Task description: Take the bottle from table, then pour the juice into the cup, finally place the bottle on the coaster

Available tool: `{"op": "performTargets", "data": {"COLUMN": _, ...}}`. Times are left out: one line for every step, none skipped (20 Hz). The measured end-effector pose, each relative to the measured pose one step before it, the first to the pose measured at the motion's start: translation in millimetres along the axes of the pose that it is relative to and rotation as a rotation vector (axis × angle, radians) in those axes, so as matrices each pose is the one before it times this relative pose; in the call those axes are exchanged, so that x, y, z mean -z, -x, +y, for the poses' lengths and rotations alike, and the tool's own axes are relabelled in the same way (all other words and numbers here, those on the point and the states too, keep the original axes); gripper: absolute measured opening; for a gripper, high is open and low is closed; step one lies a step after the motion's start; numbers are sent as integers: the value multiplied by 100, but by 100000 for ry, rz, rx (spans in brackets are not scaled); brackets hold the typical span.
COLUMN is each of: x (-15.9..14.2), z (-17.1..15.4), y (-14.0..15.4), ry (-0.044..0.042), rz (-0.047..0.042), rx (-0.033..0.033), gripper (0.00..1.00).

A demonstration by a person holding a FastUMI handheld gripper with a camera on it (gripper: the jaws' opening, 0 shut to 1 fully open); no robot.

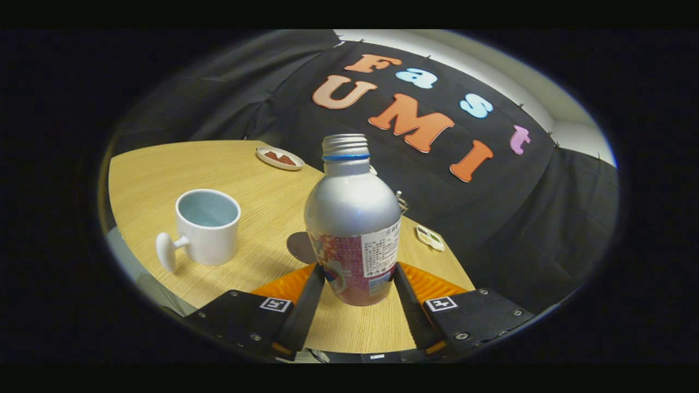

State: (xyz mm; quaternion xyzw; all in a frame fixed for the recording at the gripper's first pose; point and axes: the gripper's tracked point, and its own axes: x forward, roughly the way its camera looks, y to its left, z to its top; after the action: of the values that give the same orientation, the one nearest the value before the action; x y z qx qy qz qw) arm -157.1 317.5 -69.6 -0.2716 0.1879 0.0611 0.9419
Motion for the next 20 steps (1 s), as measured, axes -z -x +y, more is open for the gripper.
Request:
{"op": "performTargets", "data": {"x": -287, "z": 269, "y": -99, "ry": 2288, "rz": -723, "rx": 307, "gripper": 75}}
{"op": "performTargets", "data": {"x": -150, "z": 190, "y": -143, "ry": 1976, "rz": -314, "rx": 301, "gripper": 74}}
{"op": "performTargets", "data": {"x": -41, "z": 138, "y": -62, "ry": 2019, "rz": 139, "rx": 412, "gripper": 74}}
{"op": "performTargets", "data": {"x": -25, "z": 36, "y": -138, "ry": 2207, "rz": 282, "rx": 830, "gripper": 74}}
{"op": "performTargets", "data": {"x": -45, "z": 13, "y": -68, "ry": 2416, "rz": 194, "rx": 918, "gripper": 74}}
{"op": "performTargets", "data": {"x": -93, "z": 170, "y": -102, "ry": 2953, "rz": -197, "rx": 748, "gripper": 74}}
{"op": "performTargets", "data": {"x": -151, "z": 141, "y": -166, "ry": 3558, "rz": -424, "rx": 700, "gripper": 74}}
{"op": "performTargets", "data": {"x": -36, "z": 39, "y": -179, "ry": 3800, "rz": -272, "rx": 773, "gripper": 74}}
{"op": "performTargets", "data": {"x": -7, "z": -3, "y": -142, "ry": 3745, "rz": -9, "rx": 834, "gripper": 74}}
{"op": "performTargets", "data": {"x": -152, "z": 30, "y": -156, "ry": 3777, "rz": -279, "rx": 559, "gripper": 74}}
{"op": "performTargets", "data": {"x": -212, "z": 20, "y": -37, "ry": 3526, "rz": -314, "rx": 447, "gripper": 74}}
{"op": "performTargets", "data": {"x": -132, "z": 37, "y": -115, "ry": 3421, "rz": -666, "rx": 219, "gripper": 74}}
{"op": "performTargets", "data": {"x": -126, "z": -109, "y": 11, "ry": 2590, "rz": -368, "rx": 1046, "gripper": 74}}
{"op": "performTargets", "data": {"x": 70, "z": -58, "y": -130, "ry": 2315, "rz": 31, "rx": 710, "gripper": 74}}
{"op": "performTargets", "data": {"x": -17, "z": -11, "y": -263, "ry": 2211, "rz": -66, "rx": -21, "gripper": 74}}
{"op": "performTargets", "data": {"x": -5, "z": 118, "y": -295, "ry": 2372, "rz": -151, "rx": -272, "gripper": 74}}
{"op": "performTargets", "data": {"x": -138, "z": 26, "y": -88, "ry": 2675, "rz": -197, "rx": 43, "gripper": 74}}
{"op": "performTargets", "data": {"x": -39, "z": 59, "y": 127, "ry": 3002, "rz": -636, "rx": 723, "gripper": 74}}
{"op": "performTargets", "data": {"x": -115, "z": -192, "y": 138, "ry": 2436, "rz": -779, "rx": 1150, "gripper": 74}}
{"op": "performTargets", "data": {"x": -98, "z": -19, "y": 89, "ry": 2679, "rz": -654, "rx": 759, "gripper": 74}}
